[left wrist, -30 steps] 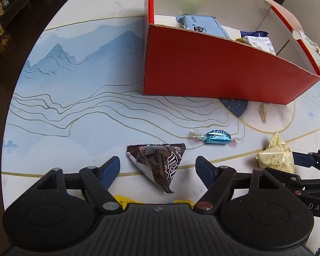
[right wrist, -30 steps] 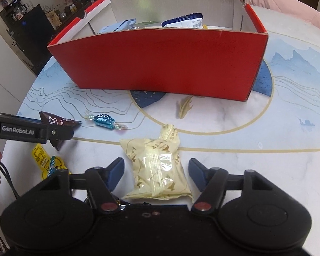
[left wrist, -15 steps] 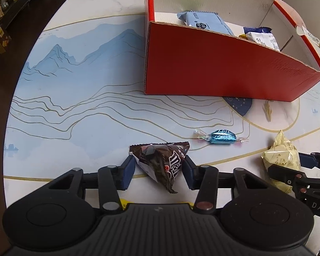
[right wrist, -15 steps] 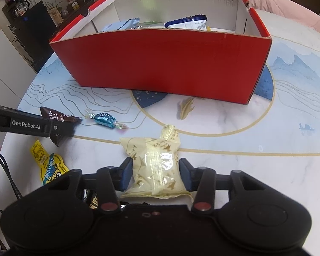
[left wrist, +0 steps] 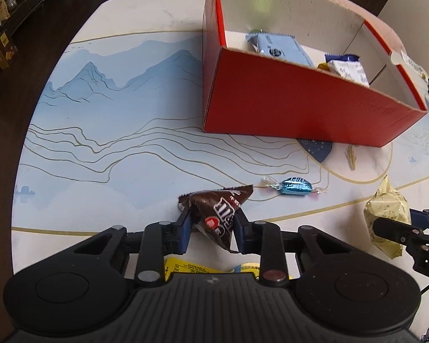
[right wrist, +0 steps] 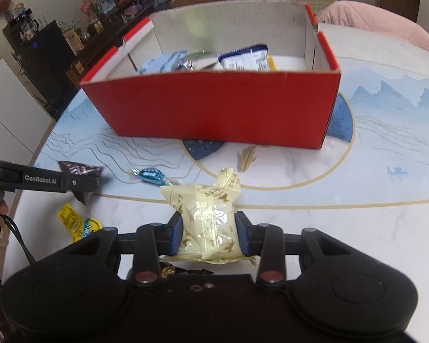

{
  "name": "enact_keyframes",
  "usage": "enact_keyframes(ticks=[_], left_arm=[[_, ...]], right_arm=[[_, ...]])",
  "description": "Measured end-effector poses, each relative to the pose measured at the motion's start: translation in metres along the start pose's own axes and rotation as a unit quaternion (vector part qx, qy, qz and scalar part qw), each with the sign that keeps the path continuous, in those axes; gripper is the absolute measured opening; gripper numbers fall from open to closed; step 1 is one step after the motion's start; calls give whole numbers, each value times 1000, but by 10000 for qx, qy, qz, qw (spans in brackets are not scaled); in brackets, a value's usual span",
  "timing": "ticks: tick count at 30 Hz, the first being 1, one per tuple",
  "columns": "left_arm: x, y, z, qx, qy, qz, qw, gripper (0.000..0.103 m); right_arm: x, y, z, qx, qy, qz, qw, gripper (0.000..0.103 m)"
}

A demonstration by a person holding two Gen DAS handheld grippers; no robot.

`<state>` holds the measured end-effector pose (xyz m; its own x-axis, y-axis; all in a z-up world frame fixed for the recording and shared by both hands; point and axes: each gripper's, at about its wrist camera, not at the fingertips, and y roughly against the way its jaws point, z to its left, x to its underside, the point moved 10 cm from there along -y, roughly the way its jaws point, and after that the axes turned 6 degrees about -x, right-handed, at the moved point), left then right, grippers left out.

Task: Organize snacks
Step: 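Carry both held snacks over the red box with both tools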

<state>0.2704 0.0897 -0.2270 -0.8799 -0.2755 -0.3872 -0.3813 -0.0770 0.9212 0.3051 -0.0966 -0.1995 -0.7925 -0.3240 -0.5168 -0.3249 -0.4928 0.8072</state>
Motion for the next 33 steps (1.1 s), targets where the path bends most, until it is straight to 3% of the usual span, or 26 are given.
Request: enact_keyframes(ticks=[7,16,17,20,21,27,31,33], left_arm=[[-3,28,-2,175,-53,-291,9994,30],[0,15,0,180,-26,29,9998,30],[0,12,-1,189,-3,77,9998,32],[-1,5,-5,144,36,124,9998,57],[-3,4,-6,112,42,101,9999,58],[-12,-14,-6,-247,57,168,9995,58],[-15,-19,-8,-254,44,187,9995,57],[-15,-21,-9,-290,-19,192,9994,49]], right_arm=[[-5,25,2,-56,-127,-238,9996,37],[-2,38,6,-140,-279,-341,9989,37],[-1,39,6,-162,-288,-353,9988,37],[-1,44,7,-212,-295,-397,9985,37],[-1,45,7,-226,-298,-410,9985,37],[-3,49,1,-214,-345,-474,9981,37],[-3,50,-5,-197,-397,-477,9979,37],[-3,50,-6,-189,-420,-476,9978,37]])
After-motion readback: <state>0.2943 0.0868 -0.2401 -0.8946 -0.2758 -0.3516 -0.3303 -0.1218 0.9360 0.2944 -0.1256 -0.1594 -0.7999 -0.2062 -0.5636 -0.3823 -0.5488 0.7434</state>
